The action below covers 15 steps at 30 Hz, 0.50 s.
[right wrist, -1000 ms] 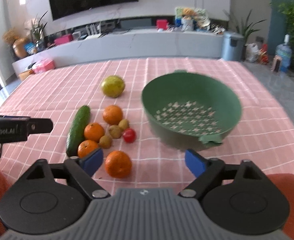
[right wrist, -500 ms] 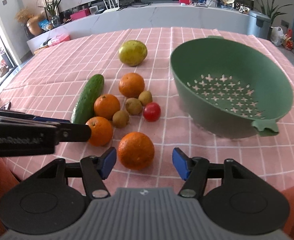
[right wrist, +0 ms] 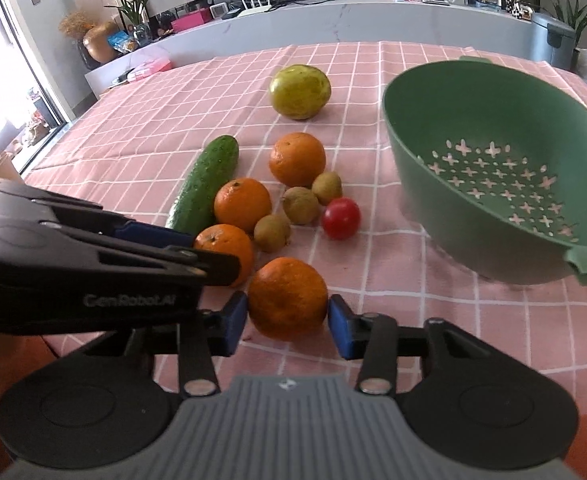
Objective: Organize fruits
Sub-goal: 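Grasp an orange with the left tool while the right tool grasps another orange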
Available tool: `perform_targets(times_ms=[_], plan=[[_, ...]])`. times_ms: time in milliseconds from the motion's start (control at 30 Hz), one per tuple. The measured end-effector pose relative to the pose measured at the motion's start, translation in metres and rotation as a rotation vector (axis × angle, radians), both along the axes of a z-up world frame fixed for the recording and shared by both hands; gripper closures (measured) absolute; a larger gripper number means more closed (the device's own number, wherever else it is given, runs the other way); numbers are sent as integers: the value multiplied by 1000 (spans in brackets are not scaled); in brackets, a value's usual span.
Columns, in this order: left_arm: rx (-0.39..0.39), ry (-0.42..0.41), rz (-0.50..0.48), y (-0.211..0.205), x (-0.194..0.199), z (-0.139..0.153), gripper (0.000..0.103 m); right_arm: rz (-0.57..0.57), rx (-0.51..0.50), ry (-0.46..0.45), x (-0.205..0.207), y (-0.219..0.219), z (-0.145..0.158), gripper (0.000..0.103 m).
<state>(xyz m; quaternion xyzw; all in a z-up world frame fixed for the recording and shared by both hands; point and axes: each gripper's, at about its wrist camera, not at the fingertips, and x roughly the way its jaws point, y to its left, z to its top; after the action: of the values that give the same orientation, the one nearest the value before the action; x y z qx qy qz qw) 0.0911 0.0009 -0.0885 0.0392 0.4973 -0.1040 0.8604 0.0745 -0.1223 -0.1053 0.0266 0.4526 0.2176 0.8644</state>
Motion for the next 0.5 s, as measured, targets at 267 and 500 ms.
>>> perform_targets(times_ms=[267, 500], plan=[[66, -10, -41, -11, 5, -2, 47, -99, -55, -2, -5, -17, 4, 63], [143, -41, -72, -16, 6, -7, 56, -100, -44, -6, -6, -18, 2, 63]])
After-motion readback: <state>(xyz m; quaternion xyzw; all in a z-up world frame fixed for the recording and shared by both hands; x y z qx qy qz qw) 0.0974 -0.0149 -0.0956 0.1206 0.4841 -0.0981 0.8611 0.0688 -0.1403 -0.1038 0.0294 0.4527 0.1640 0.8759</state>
